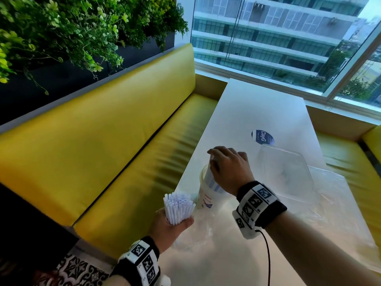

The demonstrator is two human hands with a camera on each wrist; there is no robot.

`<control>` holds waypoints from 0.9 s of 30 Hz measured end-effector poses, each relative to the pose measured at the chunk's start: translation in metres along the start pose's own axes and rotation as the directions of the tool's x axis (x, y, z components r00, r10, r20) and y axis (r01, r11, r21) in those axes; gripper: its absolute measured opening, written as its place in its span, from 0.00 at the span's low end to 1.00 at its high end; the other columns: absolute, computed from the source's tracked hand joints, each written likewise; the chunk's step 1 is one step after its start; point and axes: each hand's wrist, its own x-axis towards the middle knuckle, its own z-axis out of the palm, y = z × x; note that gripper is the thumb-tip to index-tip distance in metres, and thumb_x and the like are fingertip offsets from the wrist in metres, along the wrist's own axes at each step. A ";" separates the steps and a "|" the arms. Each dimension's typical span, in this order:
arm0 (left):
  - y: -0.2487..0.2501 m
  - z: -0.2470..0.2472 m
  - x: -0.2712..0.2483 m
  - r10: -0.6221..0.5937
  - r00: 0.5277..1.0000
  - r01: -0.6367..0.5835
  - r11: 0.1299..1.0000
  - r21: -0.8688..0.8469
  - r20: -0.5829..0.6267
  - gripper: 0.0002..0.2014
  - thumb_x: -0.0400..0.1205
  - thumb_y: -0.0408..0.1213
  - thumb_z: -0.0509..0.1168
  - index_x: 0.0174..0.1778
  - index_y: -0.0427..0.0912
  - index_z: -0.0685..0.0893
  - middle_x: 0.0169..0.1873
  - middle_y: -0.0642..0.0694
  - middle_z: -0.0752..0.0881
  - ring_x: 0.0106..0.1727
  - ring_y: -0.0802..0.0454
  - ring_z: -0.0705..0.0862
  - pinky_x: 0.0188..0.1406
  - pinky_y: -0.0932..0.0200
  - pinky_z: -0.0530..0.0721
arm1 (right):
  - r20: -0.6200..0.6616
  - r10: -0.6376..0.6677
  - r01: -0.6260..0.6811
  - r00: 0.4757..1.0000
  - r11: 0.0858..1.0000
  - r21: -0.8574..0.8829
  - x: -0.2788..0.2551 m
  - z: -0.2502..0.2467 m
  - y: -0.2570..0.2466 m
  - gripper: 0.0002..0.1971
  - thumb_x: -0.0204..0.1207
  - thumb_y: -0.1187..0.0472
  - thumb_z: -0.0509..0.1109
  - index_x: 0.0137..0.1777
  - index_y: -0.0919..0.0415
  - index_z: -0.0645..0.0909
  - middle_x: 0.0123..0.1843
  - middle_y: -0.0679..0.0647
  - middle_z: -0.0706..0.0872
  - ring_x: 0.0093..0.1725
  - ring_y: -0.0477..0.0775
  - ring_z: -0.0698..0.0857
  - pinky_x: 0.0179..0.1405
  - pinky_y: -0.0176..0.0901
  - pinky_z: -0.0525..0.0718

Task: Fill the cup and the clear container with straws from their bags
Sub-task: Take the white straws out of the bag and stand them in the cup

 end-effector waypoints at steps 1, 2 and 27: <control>-0.001 0.000 0.000 0.004 1.000 -0.004 1.000 0.004 -0.003 0.18 0.69 0.30 0.82 0.39 0.56 0.82 0.36 0.72 0.88 0.42 0.68 0.88 0.36 0.76 0.83 | 0.022 -0.023 0.025 0.999 0.996 -0.082 -0.003 -0.001 -0.001 0.20 0.81 0.52 0.55 0.67 0.51 0.82 0.65 0.47 0.86 0.64 0.55 0.85 0.62 0.57 0.72; -0.001 0.000 0.001 0.006 1.000 -0.006 1.000 0.008 -0.004 0.18 0.68 0.31 0.82 0.39 0.56 0.82 0.36 0.71 0.89 0.42 0.67 0.88 0.36 0.75 0.83 | 0.051 -0.031 0.038 0.998 0.990 -0.135 -0.004 -0.002 -0.002 0.23 0.81 0.49 0.51 0.69 0.52 0.81 0.68 0.47 0.85 0.67 0.53 0.83 0.64 0.58 0.68; 0.002 -0.003 0.001 0.120 0.988 -0.104 0.983 -0.153 0.099 0.19 0.65 0.50 0.77 0.52 0.71 0.87 0.51 0.59 0.91 0.54 0.59 0.90 0.54 0.68 0.85 | 0.230 -0.312 0.165 0.922 0.853 0.496 -0.065 -0.011 -0.046 0.11 0.77 0.57 0.74 0.39 0.64 0.81 0.35 0.44 0.74 0.29 0.42 0.69 0.32 0.23 0.64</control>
